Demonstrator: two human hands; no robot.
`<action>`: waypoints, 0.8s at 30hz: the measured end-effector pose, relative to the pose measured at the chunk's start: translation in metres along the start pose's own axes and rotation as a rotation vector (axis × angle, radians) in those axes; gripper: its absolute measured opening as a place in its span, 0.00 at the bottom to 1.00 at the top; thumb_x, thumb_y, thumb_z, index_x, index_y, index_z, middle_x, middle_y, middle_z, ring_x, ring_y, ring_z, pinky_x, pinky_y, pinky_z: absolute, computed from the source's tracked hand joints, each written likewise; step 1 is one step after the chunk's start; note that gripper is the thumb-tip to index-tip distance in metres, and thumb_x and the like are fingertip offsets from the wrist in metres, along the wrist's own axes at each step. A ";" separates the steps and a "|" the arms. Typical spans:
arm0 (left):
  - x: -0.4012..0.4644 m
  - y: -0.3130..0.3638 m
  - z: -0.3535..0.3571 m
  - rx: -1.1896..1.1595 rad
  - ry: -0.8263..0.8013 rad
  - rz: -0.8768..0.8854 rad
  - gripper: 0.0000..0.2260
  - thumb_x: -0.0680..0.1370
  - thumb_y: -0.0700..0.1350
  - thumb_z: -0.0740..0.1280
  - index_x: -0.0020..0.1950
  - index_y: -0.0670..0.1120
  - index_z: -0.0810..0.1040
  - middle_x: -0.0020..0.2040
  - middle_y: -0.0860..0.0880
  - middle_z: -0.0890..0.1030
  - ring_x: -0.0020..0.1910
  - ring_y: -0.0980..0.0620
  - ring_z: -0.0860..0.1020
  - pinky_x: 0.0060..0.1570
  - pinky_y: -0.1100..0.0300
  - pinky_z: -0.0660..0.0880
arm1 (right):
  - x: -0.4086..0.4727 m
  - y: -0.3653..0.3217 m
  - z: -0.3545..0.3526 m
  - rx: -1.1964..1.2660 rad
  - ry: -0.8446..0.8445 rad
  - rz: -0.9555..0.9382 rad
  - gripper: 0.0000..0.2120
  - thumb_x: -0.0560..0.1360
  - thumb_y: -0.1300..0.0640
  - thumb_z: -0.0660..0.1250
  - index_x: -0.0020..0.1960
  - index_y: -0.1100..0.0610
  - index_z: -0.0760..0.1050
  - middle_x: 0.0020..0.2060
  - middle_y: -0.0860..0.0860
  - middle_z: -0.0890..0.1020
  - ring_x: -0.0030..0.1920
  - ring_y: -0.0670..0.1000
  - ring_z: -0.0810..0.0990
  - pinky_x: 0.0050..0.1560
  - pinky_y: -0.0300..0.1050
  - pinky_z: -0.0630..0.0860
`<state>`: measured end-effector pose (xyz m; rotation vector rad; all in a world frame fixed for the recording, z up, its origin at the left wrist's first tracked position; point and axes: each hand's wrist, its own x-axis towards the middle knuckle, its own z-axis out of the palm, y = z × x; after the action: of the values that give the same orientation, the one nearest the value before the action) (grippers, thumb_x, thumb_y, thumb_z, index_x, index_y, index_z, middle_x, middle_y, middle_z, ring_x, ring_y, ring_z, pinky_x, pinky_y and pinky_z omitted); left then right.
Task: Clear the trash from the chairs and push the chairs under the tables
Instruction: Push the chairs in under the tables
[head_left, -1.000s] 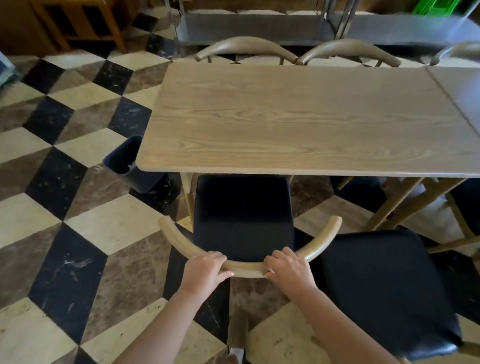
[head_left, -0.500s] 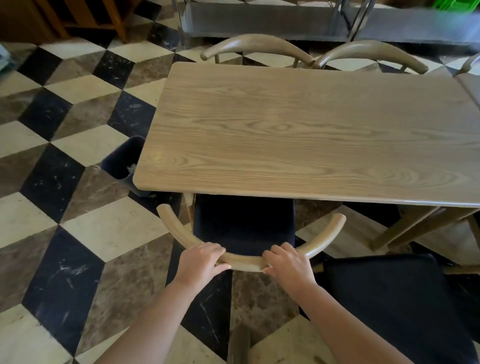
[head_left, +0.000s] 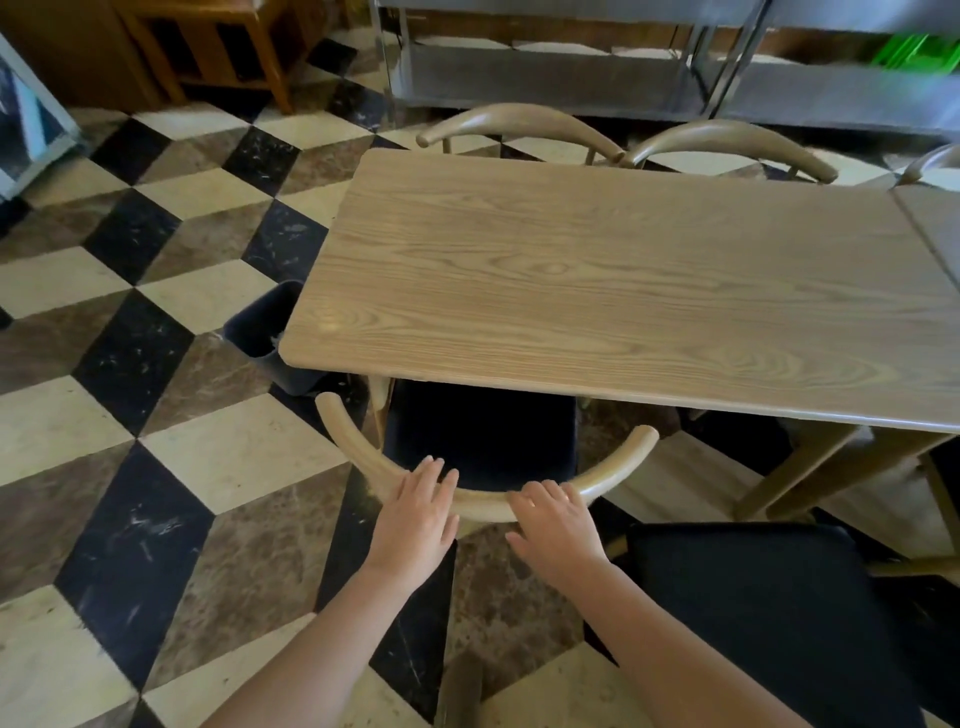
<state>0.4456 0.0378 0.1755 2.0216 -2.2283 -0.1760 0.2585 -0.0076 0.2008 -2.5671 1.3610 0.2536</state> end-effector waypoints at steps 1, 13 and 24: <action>-0.005 0.014 -0.002 -0.017 0.028 0.014 0.24 0.69 0.46 0.74 0.62 0.41 0.76 0.61 0.41 0.78 0.62 0.43 0.76 0.58 0.47 0.76 | -0.010 0.004 -0.002 -0.008 0.009 -0.008 0.21 0.77 0.48 0.60 0.67 0.55 0.65 0.63 0.53 0.72 0.64 0.55 0.68 0.68 0.54 0.62; -0.069 0.267 0.016 -0.065 0.088 -0.046 0.11 0.70 0.50 0.72 0.49 0.48 0.80 0.43 0.52 0.82 0.42 0.54 0.81 0.42 0.60 0.79 | -0.188 0.143 0.004 0.028 0.095 -0.086 0.15 0.78 0.49 0.57 0.62 0.53 0.70 0.59 0.52 0.75 0.61 0.54 0.71 0.64 0.51 0.66; -0.153 0.529 0.069 -0.140 -0.045 0.021 0.15 0.69 0.51 0.72 0.52 0.46 0.81 0.43 0.50 0.82 0.41 0.52 0.81 0.37 0.58 0.80 | -0.438 0.312 0.057 0.015 -0.027 0.101 0.17 0.78 0.47 0.57 0.64 0.53 0.69 0.61 0.52 0.75 0.61 0.54 0.71 0.62 0.49 0.67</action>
<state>-0.0703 0.2416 0.1955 1.9396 -2.1958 -0.3681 -0.2466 0.1847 0.2218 -2.4775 1.4791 0.2931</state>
